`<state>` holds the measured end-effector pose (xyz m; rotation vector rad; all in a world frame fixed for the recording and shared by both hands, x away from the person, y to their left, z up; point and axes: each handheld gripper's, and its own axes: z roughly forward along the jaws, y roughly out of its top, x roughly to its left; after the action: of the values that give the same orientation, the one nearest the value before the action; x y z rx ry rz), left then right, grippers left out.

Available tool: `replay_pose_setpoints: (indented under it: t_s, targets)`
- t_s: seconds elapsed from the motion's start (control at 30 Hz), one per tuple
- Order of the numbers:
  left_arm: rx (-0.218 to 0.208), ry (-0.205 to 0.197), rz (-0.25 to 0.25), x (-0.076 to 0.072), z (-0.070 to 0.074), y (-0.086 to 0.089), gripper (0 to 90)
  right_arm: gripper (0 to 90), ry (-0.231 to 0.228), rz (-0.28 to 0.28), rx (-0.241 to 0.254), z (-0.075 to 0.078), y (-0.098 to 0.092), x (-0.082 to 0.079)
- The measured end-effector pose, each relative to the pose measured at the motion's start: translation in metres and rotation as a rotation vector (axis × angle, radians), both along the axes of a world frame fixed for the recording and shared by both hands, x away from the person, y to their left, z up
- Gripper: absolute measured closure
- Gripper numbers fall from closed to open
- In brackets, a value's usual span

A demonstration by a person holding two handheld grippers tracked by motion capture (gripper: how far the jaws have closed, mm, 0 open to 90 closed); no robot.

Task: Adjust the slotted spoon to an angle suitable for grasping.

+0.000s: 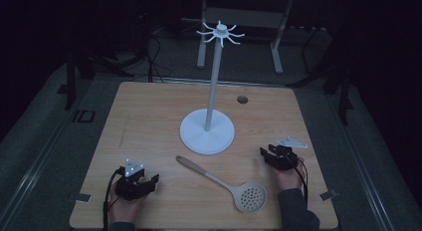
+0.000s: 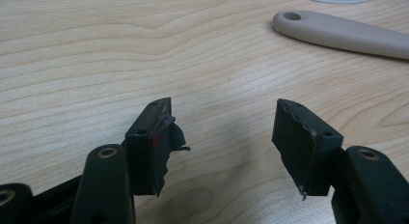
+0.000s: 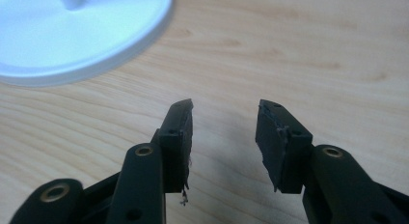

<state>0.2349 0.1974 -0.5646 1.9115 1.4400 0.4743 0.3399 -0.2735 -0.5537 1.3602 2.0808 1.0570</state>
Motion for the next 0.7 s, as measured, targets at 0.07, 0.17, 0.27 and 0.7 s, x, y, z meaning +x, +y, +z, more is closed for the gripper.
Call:
replay_pose_setpoints:
  t_s: [0.07,0.17,0.27,0.7]
  targets:
    - [0.0,-0.002,-0.001,0.0,0.0,0.0,40.1,58.3,-0.006,0.005,-0.011,0.003,0.002,-0.002]
    - [0.0,-0.006,-0.001,-0.001,0.0,0.0,40.1,59.8,-0.033,0.032,-0.043,0.01,0.007,-0.008]
    - [0.0,-0.005,0.0,-0.001,0.0,0.0,40.1,60.2,-0.045,0.051,-0.065,0.018,0.014,-0.012]
    - [0.011,-0.002,-0.012,0.0,-0.001,-0.004,40.1,62.7,-0.061,0.222,-0.05,0.051,0.045,-0.026]
